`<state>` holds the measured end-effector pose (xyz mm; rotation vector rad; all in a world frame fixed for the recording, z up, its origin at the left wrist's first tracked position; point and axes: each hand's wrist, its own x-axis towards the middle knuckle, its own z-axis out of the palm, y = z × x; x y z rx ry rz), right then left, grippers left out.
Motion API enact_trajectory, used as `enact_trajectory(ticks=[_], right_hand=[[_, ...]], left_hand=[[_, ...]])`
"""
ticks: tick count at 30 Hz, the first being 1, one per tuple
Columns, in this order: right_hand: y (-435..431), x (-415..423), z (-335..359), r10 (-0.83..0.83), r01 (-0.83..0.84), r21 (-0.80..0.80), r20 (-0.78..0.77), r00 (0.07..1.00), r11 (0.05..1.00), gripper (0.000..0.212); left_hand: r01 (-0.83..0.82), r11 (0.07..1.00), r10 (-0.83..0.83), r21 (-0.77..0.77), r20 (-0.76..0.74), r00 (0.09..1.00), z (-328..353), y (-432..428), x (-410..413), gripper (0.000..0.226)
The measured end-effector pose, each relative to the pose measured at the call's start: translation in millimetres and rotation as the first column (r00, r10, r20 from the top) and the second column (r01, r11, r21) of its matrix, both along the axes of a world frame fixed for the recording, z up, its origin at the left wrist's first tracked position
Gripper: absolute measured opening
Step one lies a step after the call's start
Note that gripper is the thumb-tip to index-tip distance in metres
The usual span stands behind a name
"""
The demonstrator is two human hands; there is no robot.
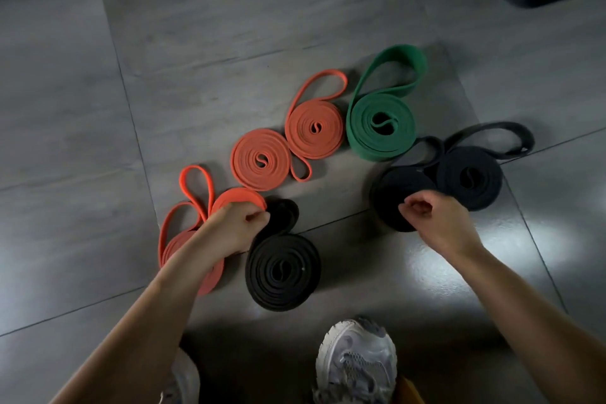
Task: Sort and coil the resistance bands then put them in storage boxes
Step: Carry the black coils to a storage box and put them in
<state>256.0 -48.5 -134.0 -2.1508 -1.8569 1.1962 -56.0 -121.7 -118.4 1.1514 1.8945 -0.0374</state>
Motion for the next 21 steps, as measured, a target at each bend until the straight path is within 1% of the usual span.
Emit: enact_trajectory(ticks=[1,3,6,9,11,13,15,17,19,21], right_hand=[[0.9,2.8,-0.8,-0.026,0.026,-0.001,-0.011,1.000,1.000,0.017],[4.5,10.2,-3.1,-0.084,0.084,-0.007,-0.020,0.996,0.996,0.017],[10.4,22.7,-5.3,-0.138,0.138,-0.013,0.016,0.990,0.990,0.016],[10.7,28.9,-9.1,-0.204,0.203,0.024,0.039,0.978,0.979,0.015],[8.0,27.5,-11.4,-0.259,0.256,0.060,0.060,0.964,0.965,0.014],[4.1,24.5,-13.9,-0.290,0.284,0.080,0.073,0.954,0.955,0.016],[0.2,21.9,-17.3,-0.320,0.315,0.075,0.066,0.945,0.946,0.021],[-1.7,21.2,-20.1,-0.350,0.348,0.057,0.048,0.935,0.936,0.024],[-1.3,19.8,-20.2,-0.393,0.393,0.041,0.008,0.919,0.919,0.024],[1.8,24.8,-20.0,-0.450,0.451,0.026,-0.048,0.892,0.892,0.021]], left_hand=[[0.038,0.999,-0.038,-0.004,-0.028,0.999,0.6,4.6,-0.3,0.031],[0.122,0.992,-0.122,-0.004,-0.108,0.987,2.5,16.8,1.4,0.026],[0.155,0.988,-0.148,0.016,-0.204,0.968,9.8,38.3,13.1,0.026],[0.241,0.969,-0.225,0.061,-0.196,0.954,11.6,62.5,46.2,0.029],[0.256,0.958,-0.243,0.127,-0.108,0.964,7.5,78.6,82.3,0.029],[0.204,0.971,-0.210,0.124,0.031,0.977,-3.0,89.2,122.0,0.033],[0.126,0.990,-0.133,0.060,0.124,0.983,-16.5,94.5,155.1,0.041],[0.000,1.000,-0.002,0.011,0.151,0.989,-29.7,97.2,174.7,0.047],[-0.135,0.991,0.134,-0.009,0.164,0.977,-38.1,98.8,177.7,0.051],[-0.151,0.988,0.151,-0.016,0.194,0.969,-43.4,102.4,177.8,0.049]])
